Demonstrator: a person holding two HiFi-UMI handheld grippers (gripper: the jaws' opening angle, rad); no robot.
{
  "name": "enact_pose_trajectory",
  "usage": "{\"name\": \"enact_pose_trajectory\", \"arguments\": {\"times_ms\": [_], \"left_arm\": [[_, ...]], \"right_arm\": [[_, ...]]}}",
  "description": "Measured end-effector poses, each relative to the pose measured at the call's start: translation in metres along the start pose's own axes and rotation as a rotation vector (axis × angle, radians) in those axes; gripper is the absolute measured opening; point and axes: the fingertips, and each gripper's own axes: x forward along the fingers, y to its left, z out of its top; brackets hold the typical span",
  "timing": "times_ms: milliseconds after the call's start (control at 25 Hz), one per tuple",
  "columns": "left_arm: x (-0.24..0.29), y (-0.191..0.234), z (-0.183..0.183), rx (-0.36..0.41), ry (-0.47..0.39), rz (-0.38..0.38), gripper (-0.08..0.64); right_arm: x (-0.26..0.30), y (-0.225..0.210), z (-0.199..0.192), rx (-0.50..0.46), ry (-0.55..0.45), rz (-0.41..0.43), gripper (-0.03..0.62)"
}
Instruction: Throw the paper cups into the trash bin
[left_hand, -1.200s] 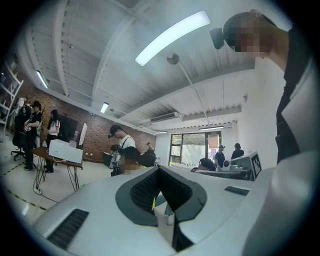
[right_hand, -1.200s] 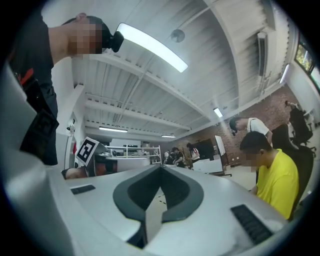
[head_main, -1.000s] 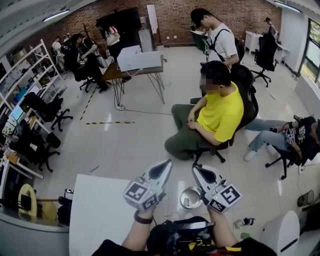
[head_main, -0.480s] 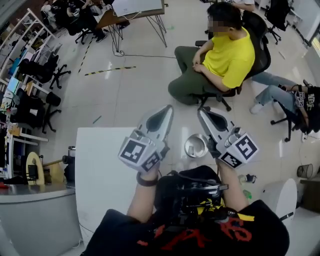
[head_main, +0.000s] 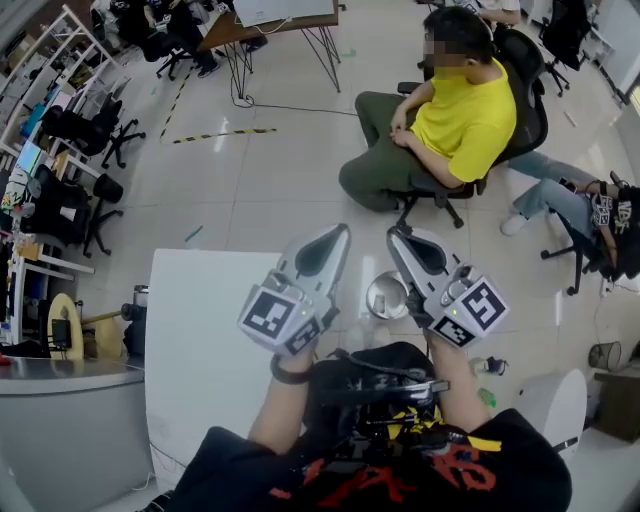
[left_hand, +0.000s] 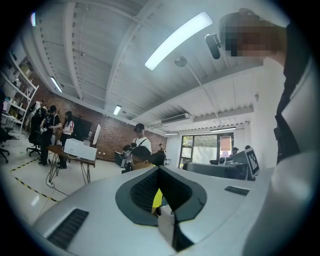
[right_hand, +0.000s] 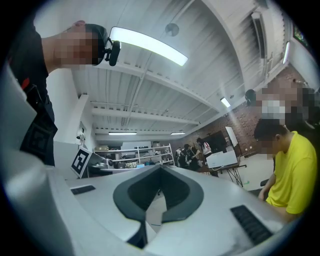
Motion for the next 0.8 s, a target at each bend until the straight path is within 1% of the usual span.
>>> {"name": "enact_pose_trajectory", "arguments": {"times_ms": [200,520,640,800], "left_arm": [[-0.006,0.006,-0.006,0.001,0.011,0.009,0.0],[-0.007,0.008,-0.014,-0.004,0.033,-0.004,0.0],[-0.002,0.009,-0.017,-0.007,0.045,-0.021,0.0],[0.015,0.017,-0.008,0.028,0.042,-0.057,0.0]], "right_arm": [[0.008,0.002,-0.01,0.011,0.006,0.012,0.0],[0.013,0.003,-0.009,-0.003,0.019,0.02,0.0],[0.014,0.001,-0.005,-0.025,0.025,0.011,0.0],[0.03,-0.011,0.01,-0.079,0.004,0.026,0.0]]}}
